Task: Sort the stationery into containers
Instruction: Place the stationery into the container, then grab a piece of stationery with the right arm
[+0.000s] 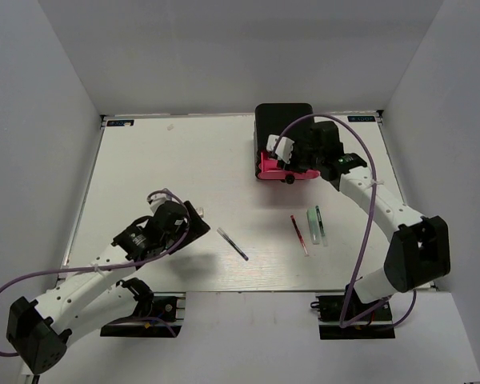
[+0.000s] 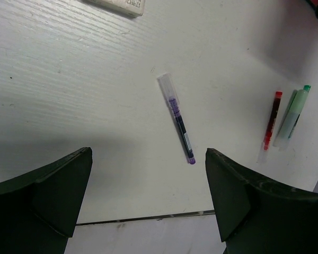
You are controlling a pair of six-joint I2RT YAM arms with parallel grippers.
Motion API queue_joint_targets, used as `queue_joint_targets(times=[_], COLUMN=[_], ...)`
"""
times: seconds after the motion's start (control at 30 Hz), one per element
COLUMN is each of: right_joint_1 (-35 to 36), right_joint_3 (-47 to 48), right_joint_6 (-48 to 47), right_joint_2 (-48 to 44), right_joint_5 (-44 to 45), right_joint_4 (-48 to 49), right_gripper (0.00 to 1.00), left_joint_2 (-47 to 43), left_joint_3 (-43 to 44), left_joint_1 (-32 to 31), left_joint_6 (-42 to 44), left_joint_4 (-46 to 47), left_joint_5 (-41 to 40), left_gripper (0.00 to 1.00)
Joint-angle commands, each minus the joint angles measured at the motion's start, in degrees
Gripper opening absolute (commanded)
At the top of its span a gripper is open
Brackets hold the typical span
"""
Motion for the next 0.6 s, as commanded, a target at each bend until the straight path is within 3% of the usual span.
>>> queue_joint_targets(times=[0.0,0.1,0.23,0.3,0.4,0.43,0.47,0.5,0.53,0.57], right_joint_1=[-0.9,-1.4,-1.9,-1.9,-2.3,-2.4,-2.4,-2.4,-2.5,-2.5], right_joint_3=[3.1,3.1,3.3,3.4,1.6,1.0,-1.9,-3.1,-5.8,-7.2], right_joint_6=[-0.8,0.8,3.8,8.6,15.2,18.9,20.5,21.9,25.2,25.7], right_joint_2=[0.7,0.1,-2.0,-3.3,-7.0,-8.1,-12.0,-13.5,-16.6,-19.8], right_joint_5=[-2.4,-2.1,-1.6,-0.6,2.2,2.4,2.9,5.6,6.0,6.7], right_joint_4=[-2.1,-0.9,0.3,1.6,3.0,2.9,2.9,3.3,2.7,2.1], right_gripper=[0.46,0.52,0.54,0.49,0.22,0.06,0.0,0.0,0.0,0.0], left_joint_2=[1.6,2.6,5.8,6.9,9.0,9.0,9.8,10.3,10.3,10.3], left_joint_3=[0.2,1.4,2.0,2.5,2.5,3.1,3.1,3.8,4.3,4.4], left_joint_1=[0.2,0.2,0.2,0.2,0.2,0.2,0.2,0.2,0.2,0.2], left_joint_6=[0.8,2.1,4.7,5.9,9.2,10.6,13.4,15.2,17.3,21.6], left_joint_4=[2.9,4.0,5.1,5.8,7.2,7.8,8.4,8.4,10.3,11.2], left_joint_5=[0.7,0.7,0.7,0.7,1.2,1.2,1.2,1.2,2.8,3.7], left_gripper=[0.98,0.98,0.98,0.98,0.9,0.83,0.62,0.52,0.3,0.22])
